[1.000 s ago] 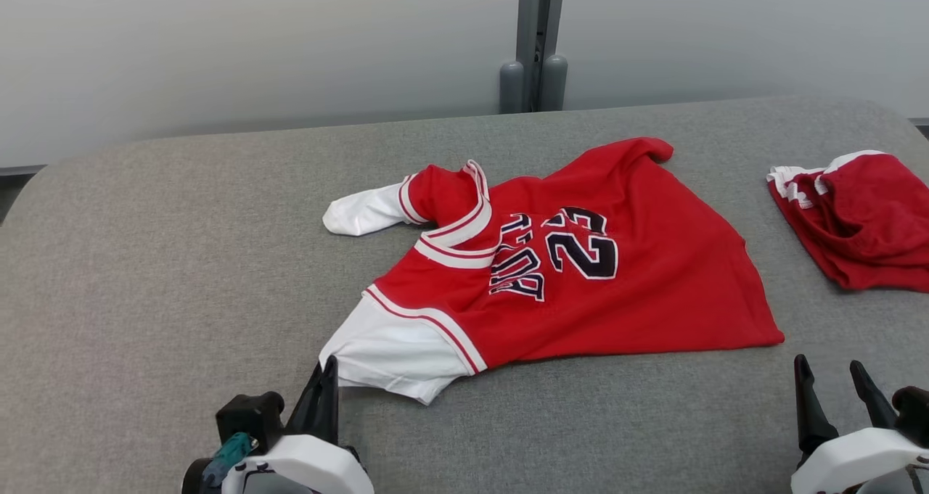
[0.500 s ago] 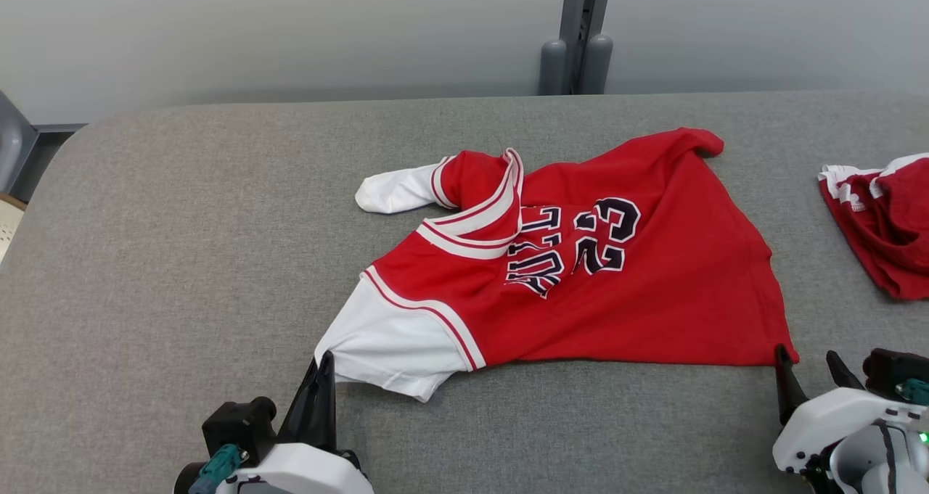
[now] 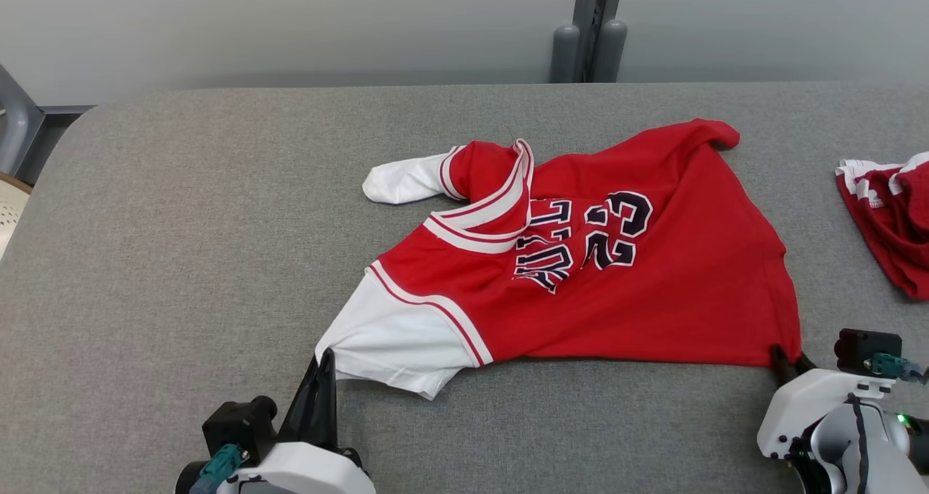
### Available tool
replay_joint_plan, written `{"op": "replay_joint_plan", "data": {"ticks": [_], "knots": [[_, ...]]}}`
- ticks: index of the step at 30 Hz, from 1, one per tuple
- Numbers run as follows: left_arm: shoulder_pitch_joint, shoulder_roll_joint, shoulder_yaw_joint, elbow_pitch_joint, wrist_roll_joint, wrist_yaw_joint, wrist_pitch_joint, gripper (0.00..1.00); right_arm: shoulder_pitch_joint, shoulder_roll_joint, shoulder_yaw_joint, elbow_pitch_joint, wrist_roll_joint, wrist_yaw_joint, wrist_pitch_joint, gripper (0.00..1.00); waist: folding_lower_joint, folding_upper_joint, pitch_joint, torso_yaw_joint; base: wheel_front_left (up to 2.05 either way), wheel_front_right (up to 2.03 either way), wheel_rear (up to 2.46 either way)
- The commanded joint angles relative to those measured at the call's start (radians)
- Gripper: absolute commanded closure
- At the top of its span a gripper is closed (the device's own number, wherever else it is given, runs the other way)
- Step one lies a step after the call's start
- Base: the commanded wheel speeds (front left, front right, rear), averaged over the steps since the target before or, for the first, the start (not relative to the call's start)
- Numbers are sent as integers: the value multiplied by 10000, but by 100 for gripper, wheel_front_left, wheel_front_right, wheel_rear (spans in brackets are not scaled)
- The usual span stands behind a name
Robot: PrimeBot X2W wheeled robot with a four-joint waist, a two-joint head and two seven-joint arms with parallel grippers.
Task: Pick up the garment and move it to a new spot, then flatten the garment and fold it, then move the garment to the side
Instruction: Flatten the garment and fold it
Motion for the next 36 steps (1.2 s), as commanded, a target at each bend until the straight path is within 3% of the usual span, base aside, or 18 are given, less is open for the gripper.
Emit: {"op": "replay_joint_plan", "data": {"ticks": [1,2,7,14,19,24,27,32,36], "knots": [[-182,42,50,9,-32,-5,-82,100,23,-9,110,271,67,-3,139,91,0,0,-17,-9,0,0,0],[-183,44,58,10,-43,-12,-97,100,2,-5,157,337,149,-3,151,100,0,0,-30,-19,0,0,0],[-255,97,119,-50,-77,-142,-298,100,-304,4,321,285,946,-3,-349,100,0,0,-114,-85,0,0,0],[-586,204,409,-368,-138,-433,-660,100,-319,-108,1116,-882,3250,-1,-881,100,0,0,-435,-291,0,0,0],[-874,247,779,-1004,-315,-751,-821,100,55,-579,1764,-2869,5003,-1,-783,100,0,0,-714,-561,0,0,0],[-1104,206,1160,-2099,-636,-1046,-895,100,606,-1181,1959,-5435,6026,-1,-848,100,0,0,-969,-827,0,0,0],[-1224,241,1382,-3080,-846,-1140,-884,100,1024,-1369,1742,-7024,6134,-1,-810,100,0,0,-1032,-961,0,0,0],[-1329,589,1422,-5047,-605,-924,-436,100,1675,-1267,1214,-9414,6075,-1,-298,100,0,0,-985,-1086,0,0,0],[-1590,846,1305,-5945,-392,-837,68,100,1909,-1092,956,-10393,5953,-1,147,100,0,0,-818,-1113,0,0,0]]}}
